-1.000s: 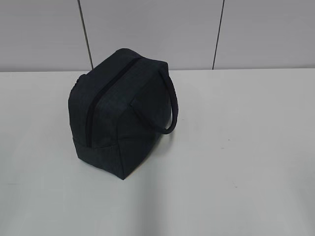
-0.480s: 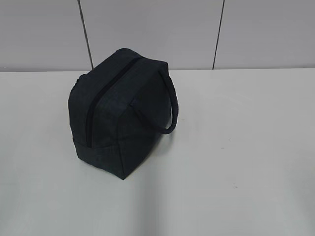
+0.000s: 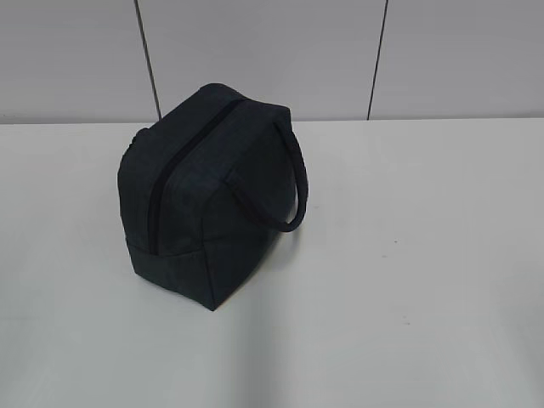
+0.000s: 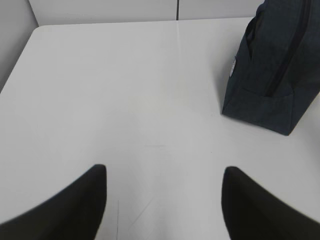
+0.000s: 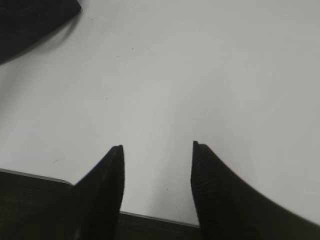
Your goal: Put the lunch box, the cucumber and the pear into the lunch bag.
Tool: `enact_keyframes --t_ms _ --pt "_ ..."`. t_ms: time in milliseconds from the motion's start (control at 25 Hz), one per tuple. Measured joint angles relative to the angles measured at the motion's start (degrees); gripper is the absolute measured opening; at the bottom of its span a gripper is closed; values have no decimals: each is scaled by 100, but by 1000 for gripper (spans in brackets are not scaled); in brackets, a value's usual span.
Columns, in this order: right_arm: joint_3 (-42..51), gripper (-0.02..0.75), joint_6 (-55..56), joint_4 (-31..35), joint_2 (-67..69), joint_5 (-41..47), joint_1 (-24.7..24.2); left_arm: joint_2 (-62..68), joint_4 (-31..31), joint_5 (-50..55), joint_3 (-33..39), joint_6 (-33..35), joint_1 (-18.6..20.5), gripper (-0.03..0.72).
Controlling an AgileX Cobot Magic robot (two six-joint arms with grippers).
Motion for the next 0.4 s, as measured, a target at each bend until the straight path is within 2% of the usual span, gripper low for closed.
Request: enact_keyframes --t_ms 400 --pt "0 351 0 0 0 0 0 0 -5 5 0 0 0 423"
